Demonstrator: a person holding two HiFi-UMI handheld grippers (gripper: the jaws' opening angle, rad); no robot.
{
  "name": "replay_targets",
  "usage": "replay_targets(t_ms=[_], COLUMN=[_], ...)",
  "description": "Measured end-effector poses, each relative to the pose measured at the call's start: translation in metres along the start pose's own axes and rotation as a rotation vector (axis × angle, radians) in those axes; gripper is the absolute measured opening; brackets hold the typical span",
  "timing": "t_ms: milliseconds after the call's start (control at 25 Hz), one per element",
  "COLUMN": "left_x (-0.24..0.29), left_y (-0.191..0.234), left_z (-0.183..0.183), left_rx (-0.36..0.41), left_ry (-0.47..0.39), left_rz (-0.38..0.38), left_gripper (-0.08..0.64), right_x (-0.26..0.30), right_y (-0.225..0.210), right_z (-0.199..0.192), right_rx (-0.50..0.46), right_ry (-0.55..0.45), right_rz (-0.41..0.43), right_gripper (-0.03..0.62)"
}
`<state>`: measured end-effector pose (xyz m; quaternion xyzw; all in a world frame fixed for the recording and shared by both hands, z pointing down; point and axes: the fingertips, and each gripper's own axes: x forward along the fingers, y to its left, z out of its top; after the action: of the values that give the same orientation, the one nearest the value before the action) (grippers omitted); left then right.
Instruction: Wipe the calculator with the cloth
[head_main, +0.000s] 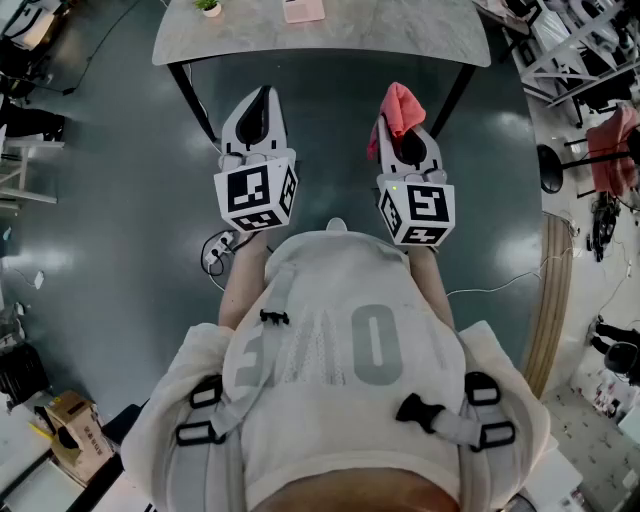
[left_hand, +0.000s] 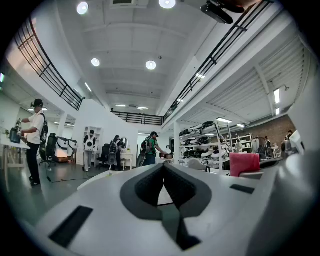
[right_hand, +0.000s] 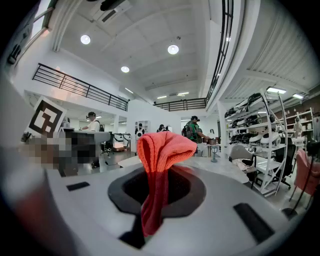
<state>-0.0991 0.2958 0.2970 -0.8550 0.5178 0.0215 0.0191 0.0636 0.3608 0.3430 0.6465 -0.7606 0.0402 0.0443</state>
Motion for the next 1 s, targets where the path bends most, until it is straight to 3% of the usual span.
replay_targets(t_ms=[1000], left_x=[0.016], left_y=[-0.003], left_z=[-0.01], left_rx=[-0.023], left_ry=[0.035], left_rz=[0.019], left_gripper=[0.02], right_x=[0.01], right_y=[-0.024], right_z=[-0.012], right_rx=[0.061], right_ry=[0.02], right_rz=[-0.006], right_gripper=[0.054])
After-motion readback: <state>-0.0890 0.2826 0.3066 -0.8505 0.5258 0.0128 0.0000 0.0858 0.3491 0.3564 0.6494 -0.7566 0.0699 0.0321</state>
